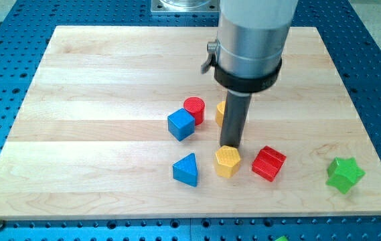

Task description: Place the triangle to bottom right of yellow heart

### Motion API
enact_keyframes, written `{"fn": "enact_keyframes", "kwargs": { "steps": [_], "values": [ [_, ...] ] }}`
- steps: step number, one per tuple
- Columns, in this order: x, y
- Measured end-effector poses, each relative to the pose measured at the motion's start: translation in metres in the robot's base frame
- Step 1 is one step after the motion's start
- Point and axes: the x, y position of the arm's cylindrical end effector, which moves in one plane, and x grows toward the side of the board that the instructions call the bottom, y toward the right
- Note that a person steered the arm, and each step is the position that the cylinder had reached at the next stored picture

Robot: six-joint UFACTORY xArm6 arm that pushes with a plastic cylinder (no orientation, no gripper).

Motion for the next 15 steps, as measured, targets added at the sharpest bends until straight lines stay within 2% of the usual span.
{"fn": "enact_keyframes", "kwargs": {
  "steps": [1, 3, 4, 5, 6, 8, 10, 11, 12, 13, 15],
  "values": [
    [0.04, 0.047],
    [0.036, 0.072],
    [0.004, 0.041],
    [-0.019, -0.044],
    [-0.006, -0.108],
    [0.044, -0.09],
    [0.073, -0.105],
    [0.073, -0.079],
    [0.072, -0.023],
    [0.062, -0.009],
    [0.047, -0.069]
  ]
}}
